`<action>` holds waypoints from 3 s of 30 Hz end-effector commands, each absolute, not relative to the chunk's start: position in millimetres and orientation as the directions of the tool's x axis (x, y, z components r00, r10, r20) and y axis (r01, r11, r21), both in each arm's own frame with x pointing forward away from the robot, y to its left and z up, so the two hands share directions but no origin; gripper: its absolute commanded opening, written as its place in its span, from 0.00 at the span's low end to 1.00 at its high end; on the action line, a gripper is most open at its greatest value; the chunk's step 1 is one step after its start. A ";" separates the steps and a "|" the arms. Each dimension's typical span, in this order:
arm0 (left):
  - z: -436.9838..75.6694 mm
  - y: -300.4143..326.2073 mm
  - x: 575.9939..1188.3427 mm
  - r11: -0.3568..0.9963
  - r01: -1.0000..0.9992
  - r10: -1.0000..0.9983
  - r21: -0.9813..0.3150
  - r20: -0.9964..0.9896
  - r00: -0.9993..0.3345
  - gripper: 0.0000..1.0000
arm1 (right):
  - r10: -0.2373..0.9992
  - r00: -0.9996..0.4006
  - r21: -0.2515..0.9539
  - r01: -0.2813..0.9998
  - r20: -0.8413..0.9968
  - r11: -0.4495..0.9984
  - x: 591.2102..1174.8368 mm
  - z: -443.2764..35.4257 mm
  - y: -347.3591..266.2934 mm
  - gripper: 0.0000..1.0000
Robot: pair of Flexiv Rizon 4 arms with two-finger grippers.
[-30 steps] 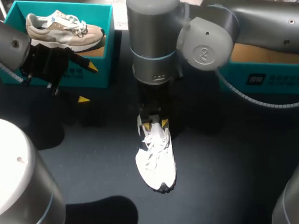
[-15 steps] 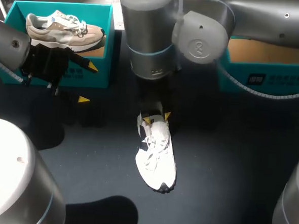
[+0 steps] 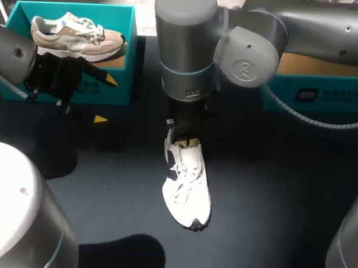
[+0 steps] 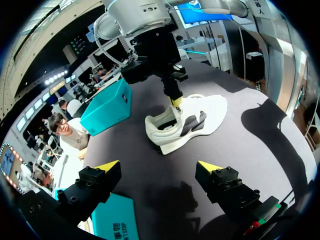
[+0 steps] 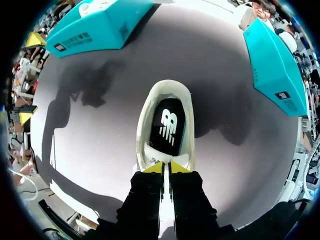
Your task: Take the shoe out of the shoebox, open the shoe tongue, remove and reinsert the insole, then place the shoe into the shoebox
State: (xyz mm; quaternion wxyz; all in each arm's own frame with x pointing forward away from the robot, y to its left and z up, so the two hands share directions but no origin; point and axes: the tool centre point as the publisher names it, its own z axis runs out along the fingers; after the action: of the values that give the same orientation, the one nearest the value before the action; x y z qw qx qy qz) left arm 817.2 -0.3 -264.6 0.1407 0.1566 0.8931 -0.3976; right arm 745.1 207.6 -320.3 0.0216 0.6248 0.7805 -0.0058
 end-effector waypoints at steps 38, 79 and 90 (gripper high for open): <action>-263.9 0.0 815.9 0.637 0.392 0.169 -0.664 -0.376 -0.911 1.00 | 0.665 -0.745 0.114 0.657 -0.048 0.745 754.2 -283.5 220.1 1.00; -263.9 0.0 815.9 0.637 0.392 0.169 -0.664 -0.376 -0.911 1.00 | -0.079 -0.967 -0.108 -0.054 -0.241 0.993 866.3 -354.2 216.5 0.34; -263.9 0.0 815.9 0.637 0.392 0.169 -0.664 -0.376 -0.911 1.00 | -0.076 -0.972 -0.119 -0.051 -0.221 0.992 861.9 -365.0 208.0 0.36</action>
State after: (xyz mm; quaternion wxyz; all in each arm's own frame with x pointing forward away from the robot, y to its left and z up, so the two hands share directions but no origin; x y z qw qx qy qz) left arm 817.2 -0.3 -264.6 0.1407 0.1566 0.8931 -0.3976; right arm 862.4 209.6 -364.1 0.1129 -0.0318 0.9914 -0.0578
